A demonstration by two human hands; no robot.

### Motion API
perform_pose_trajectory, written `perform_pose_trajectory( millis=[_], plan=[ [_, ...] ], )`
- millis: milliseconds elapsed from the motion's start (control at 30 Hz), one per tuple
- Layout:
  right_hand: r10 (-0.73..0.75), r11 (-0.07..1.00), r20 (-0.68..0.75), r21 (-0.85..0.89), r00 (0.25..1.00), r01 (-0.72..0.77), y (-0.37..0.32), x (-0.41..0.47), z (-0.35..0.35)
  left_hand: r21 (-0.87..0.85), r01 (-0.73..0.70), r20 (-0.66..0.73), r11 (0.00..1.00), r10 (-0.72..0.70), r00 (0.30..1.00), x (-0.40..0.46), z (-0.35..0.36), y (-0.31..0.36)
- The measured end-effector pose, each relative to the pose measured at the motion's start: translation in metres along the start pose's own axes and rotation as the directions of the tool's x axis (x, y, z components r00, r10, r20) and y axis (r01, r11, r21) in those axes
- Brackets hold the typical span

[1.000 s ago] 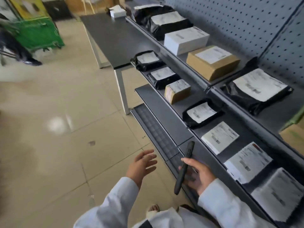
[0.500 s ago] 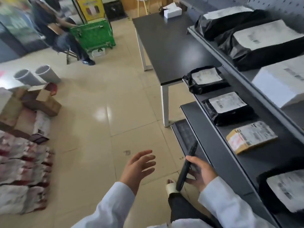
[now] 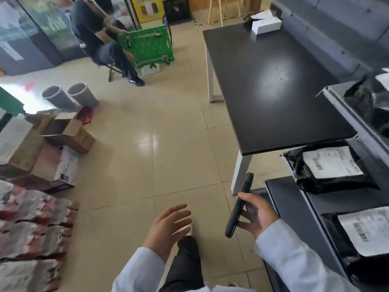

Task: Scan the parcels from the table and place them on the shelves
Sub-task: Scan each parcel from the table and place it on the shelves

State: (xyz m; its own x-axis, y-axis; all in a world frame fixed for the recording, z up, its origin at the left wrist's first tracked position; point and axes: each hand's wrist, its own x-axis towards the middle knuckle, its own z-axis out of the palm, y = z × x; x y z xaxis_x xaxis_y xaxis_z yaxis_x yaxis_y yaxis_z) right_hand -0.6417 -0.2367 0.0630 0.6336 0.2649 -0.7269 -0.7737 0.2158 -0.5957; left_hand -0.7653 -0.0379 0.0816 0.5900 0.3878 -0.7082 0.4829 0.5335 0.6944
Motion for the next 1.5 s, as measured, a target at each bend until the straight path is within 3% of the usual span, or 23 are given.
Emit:
perform_pose_trajectory(
  millis=[167,433,533,800,967,1067,1300,1500],
  plan=[
    [-0.033,0.999,-0.092,-0.042,0.995,0.03,-0.055,0.078,0.06,-0.027,-0.019,0.057,0.999,0.021,0.998,0.108,-0.001,0.082],
    [-0.037,0.996,-0.174,0.067,0.984,0.05,-0.146,0.162,0.15,0.038,-0.087,0.198,0.996,0.077,0.977,0.243,0.018,0.257],
    [-0.008,0.994,-0.244,0.106,0.97,0.034,-0.172,0.188,0.16,0.088,-0.051,0.157,0.995,0.037,0.987,0.292,0.045,0.296],
    [0.01,0.953,-0.311,0.29,0.95,0.085,-0.258,0.299,0.172,0.252,-0.105,0.293,0.962,0.028,0.956,0.395,0.151,0.392],
    [0.061,0.906,-0.303,0.417,0.951,0.075,-0.337,0.374,0.179,0.425,-0.137,0.326,0.895,-0.01,0.945,0.452,0.229,0.461],
    [0.041,0.879,-0.3,0.464,0.953,0.109,-0.384,0.414,0.181,0.495,-0.17,0.394,0.852,-0.046,0.918,0.483,0.27,0.499],
    [-0.051,0.822,-0.356,0.515,0.933,0.242,-0.47,0.465,0.181,0.568,-0.193,0.394,0.8,-0.058,0.917,0.564,0.351,0.539],
    [-0.017,0.746,-0.436,0.594,0.9,0.302,-0.502,0.498,0.178,0.743,-0.299,0.41,0.599,-0.053,0.911,0.66,0.432,0.561]
  ],
)
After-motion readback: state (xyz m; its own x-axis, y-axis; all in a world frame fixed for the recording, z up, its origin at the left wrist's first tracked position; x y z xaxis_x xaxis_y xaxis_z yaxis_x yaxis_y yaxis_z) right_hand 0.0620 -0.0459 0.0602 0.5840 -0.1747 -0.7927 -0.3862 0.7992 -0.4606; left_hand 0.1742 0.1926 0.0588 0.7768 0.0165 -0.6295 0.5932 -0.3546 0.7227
